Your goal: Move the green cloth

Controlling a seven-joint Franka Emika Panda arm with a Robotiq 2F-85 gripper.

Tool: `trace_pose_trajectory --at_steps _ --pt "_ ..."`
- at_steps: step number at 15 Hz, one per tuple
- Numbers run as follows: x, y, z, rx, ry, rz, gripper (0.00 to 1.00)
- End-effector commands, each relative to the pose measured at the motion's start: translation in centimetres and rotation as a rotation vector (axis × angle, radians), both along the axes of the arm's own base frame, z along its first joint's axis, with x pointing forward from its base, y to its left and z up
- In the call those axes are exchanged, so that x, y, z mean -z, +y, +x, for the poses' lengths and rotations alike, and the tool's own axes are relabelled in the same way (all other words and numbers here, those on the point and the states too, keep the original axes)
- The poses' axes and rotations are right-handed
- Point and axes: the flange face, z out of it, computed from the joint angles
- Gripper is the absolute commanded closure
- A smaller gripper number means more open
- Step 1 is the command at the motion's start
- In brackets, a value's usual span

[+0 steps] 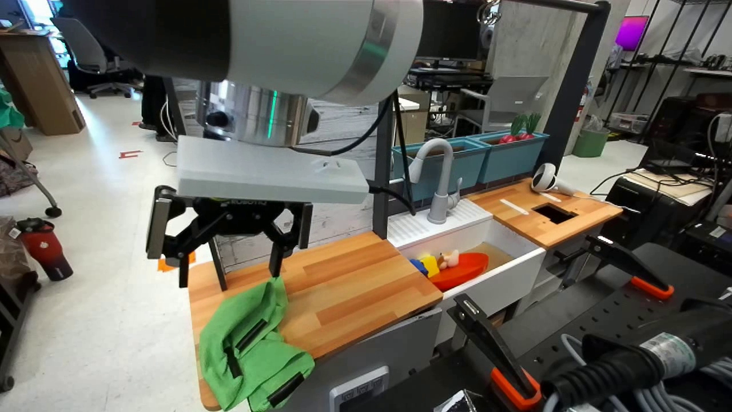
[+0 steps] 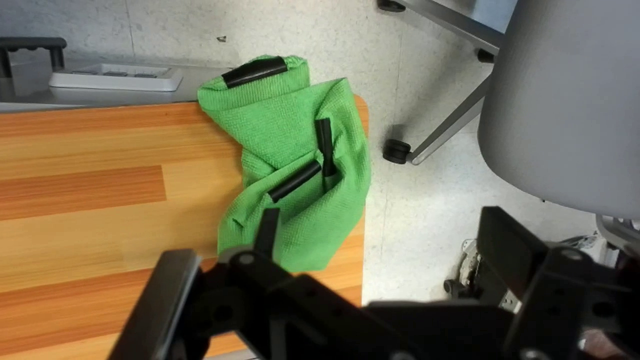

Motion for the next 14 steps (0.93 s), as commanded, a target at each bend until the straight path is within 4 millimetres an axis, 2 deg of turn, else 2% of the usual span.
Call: trace_pose_trajectory --at_steps 1,3,6,10,14 --pt "-0.1 0.0 0.1 0.001 -0.001 0.001 0.00" --pt "0.2 -0.1 0.4 0.006 -0.006 -0.019 0.00" --pt "1.9 -1.0 1.8 0.041 -0.002 -0.044 0.00" --pt "4.9 -2.0 3.5 0.070 0.035 -0.074 0.00" --pt "7.8 -1.5 4.5 0.066 0.068 -0.090 0.00"
